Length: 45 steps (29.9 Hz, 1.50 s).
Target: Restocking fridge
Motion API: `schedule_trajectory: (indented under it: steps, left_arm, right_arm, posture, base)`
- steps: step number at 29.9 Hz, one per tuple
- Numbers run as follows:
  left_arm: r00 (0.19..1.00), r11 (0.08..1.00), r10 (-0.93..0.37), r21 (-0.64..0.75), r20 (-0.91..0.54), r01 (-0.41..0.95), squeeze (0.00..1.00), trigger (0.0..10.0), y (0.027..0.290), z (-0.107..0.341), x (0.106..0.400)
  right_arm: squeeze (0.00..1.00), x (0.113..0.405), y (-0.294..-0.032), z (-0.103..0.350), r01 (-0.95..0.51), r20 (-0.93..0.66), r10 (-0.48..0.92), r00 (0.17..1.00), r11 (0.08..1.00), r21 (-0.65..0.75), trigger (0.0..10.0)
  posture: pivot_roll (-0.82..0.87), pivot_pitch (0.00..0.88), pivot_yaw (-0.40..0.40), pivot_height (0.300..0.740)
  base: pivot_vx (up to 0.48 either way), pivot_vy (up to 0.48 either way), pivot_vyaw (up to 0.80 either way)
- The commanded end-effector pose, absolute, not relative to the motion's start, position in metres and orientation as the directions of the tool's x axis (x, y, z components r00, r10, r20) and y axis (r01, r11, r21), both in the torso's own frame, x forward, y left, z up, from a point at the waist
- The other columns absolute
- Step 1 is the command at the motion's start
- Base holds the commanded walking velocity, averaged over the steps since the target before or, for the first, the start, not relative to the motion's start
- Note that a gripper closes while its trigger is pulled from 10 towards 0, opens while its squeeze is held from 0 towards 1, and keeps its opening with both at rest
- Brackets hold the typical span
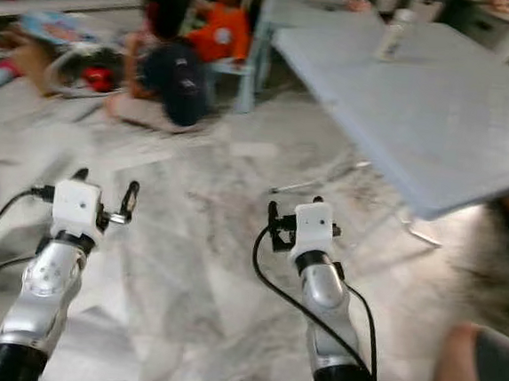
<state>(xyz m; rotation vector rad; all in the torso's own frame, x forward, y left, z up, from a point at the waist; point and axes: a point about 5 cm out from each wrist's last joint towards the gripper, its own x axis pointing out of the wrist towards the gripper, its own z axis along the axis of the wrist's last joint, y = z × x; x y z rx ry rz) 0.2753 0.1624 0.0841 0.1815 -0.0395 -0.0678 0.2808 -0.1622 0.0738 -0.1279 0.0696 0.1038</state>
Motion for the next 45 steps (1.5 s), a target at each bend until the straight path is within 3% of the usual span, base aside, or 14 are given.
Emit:
schedule_trajectory:
  steps: [1, 6, 11, 19, 32, 45]
  left_arm:
    - [0.997, 0.973, -0.025, 0.232, 0.073, 0.008, 0.00, 10.0, 0.177, 0.096, 0.277]
    - [0.989, 0.959, 0.113, 0.249, 0.098, -0.134, 0.00, 10.0, 0.199, 0.094, 0.269]
    - [0.982, 0.941, 0.177, 0.280, 0.069, -0.189, 0.00, 10.0, 0.211, 0.085, 0.271]
    - [0.984, 0.944, 0.163, 0.281, 0.066, -0.175, 0.00, 10.0, 0.208, 0.085, 0.284]
    - [0.976, 0.941, 0.198, 0.260, 0.091, -0.215, 0.00, 10.0, 0.208, 0.088, 0.281]
    - [0.982, 0.946, 0.149, 0.274, 0.114, -0.175, 0.00, 10.0, 0.198, 0.090, 0.287]
  right_arm:
    - [0.00, 0.288, -0.151, 0.095, -0.119, 0.033, 0.123, 0.992, 0.989, -0.091, 10.0]
    - [0.00, 0.281, -0.161, 0.103, -0.043, 0.092, 0.048, 0.995, 0.998, -0.051, 10.0]
    - [0.00, 0.280, -0.168, 0.106, -0.004, 0.118, 0.010, 0.993, 0.999, -0.050, 10.0]
    - [0.00, 0.283, -0.173, 0.107, 0.012, 0.128, -0.003, 0.992, 0.998, -0.065, 10.0]
    - [0.00, 0.287, -0.156, 0.109, -0.094, 0.139, 0.106, 0.985, 0.991, -0.092, 10.0]
    - [0.00, 0.288, -0.155, 0.109, -0.106, 0.133, 0.118, 0.984, 0.990, -0.095, 10.0]
  posture:
    - [0.00, 0.015, -0.016, 0.740]
    - [-0.04, 0.000, 0.023, 0.740]
    - [-0.07, 0.000, 0.057, 0.740]
    - [-0.09, 0.000, 0.064, 0.740]
    - [-0.04, 0.000, 0.009, 0.740]
    - [-0.04, 0.000, 0.001, 0.740]
  base:
    - [0.480, 0.000, -0.80]
    - [0.478, 0.000, -0.80]
    - [0.470, 0.000, -0.79]
    - [0.470, 0.000, 0.00]
    - [0.404, 0.208, 0.00]
    - [0.366, 0.311, -0.77]
